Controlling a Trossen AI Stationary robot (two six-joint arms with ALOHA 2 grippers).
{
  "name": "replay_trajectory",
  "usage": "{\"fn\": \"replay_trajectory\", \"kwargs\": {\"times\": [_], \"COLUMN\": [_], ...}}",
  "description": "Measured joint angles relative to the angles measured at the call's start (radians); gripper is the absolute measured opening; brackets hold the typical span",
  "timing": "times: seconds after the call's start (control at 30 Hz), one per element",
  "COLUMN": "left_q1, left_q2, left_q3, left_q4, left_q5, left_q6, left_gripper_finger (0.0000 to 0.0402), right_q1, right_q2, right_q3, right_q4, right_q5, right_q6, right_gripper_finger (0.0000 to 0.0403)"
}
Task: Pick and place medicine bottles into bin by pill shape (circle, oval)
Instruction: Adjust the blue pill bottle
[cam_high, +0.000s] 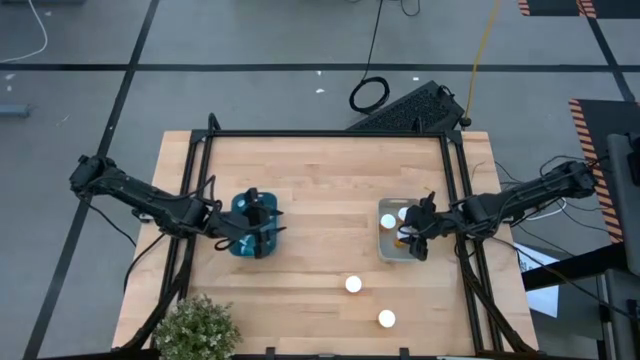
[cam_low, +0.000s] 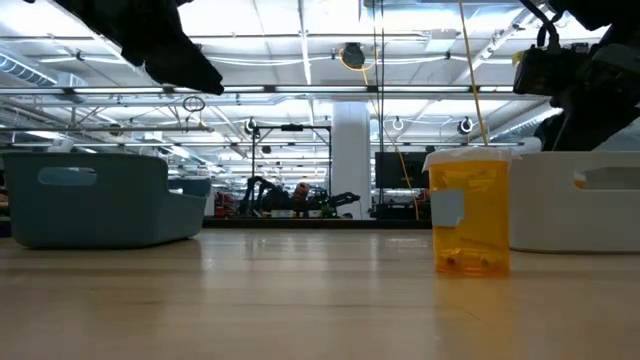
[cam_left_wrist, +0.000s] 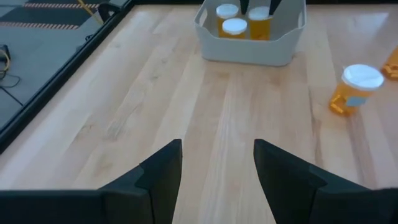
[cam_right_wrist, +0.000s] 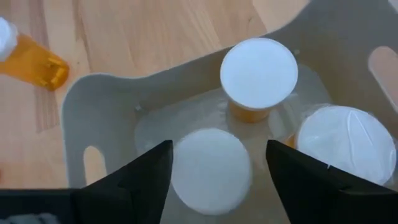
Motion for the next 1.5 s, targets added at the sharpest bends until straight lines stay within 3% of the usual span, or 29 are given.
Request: {"fn": "replay_trajectory", "kwargs": {"times": [0.43, 0.67, 0.87, 1.1, 1.5], "left_q1": [0.005, 0.056, 0.116, 0.141, 0.185], "left_q2": [-0.028, -0.028, -0.028, -0.028, -0.024], "left_q3": [0.031, 0.031, 0.031, 0.031, 0.032], "left_q4": [-0.342, -0.414, -0.546, -0.625, -0.62], "left_q5": [-0.006, -0.001, 0.185, 0.231, 0.446], "left_q6": [-0.081, -0.047, -0.153, -0.272, -0.39], "left_gripper_finger": [0.0202, 0.0202, 0.0202, 0.0202, 0.0202], "right_q1": [0.0, -0.042, -0.081, -0.154, -0.215], "right_q2": [-0.093, -0.111, -0.102, -0.051, 0.009], "right_q3": [0.061, 0.164, 0.167, 0.163, 0.116], "right_q4": [-0.003, 0.017, 0.147, 0.273, 0.291], "right_q5": [0.001, 0.037, 0.11, 0.107, 0.103], "right_q6": [-0.051, -0.159, -0.415, -0.665, -0.715], "right_gripper_finger": [0.0258, 0.0258, 0.0247, 0.0229, 0.0215]}}
